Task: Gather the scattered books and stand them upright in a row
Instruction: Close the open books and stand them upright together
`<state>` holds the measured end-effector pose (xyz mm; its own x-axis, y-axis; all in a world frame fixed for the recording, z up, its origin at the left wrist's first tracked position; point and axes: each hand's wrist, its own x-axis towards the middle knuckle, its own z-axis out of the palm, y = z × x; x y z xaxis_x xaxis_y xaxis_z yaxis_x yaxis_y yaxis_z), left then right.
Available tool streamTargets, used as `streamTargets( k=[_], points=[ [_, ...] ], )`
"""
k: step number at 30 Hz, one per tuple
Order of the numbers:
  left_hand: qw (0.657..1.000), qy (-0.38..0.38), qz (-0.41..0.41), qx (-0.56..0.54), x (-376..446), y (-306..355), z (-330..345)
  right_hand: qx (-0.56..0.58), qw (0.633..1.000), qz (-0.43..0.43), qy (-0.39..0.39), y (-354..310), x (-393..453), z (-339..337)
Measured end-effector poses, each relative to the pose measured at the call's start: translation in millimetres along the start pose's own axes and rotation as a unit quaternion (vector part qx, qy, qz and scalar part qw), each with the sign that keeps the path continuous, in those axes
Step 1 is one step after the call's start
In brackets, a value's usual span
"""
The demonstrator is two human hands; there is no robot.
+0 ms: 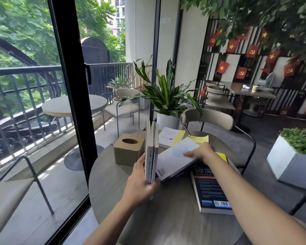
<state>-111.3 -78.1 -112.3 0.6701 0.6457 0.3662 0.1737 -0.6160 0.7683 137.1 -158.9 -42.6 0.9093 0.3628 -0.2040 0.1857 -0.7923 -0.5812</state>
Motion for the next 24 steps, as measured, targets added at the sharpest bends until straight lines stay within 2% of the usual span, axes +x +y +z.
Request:
streamTargets(
  k=[2,5,9,14,21,24],
  points=[
    [1.0,0.001,0.007,0.002,1,-1,0,0.149,0.988,-0.032,0.03,3,-4,0],
    [1.0,0.009,0.006,0.018,0,0,2,0.216,0.97,-0.093,0.056,-2,-24,-5],
    [1.0,0.004,-0.006,0.024,3,8,4,0.157,0.959,-0.202,0.121,-18,-64,-22],
    [1.0,-0.02,-0.021,0.001,13,11,3,0.066,0.944,-0.288,0.146,-32,-96,-23],
    [0.999,-0.012,-0.029,-0.042,18,21,-7,0.077,0.938,-0.322,0.102,-41,-113,-16],
    [0.999,-0.007,-0.005,-0.046,24,33,-14,0.091,0.935,-0.333,0.081,-46,-123,-17]
  ],
)
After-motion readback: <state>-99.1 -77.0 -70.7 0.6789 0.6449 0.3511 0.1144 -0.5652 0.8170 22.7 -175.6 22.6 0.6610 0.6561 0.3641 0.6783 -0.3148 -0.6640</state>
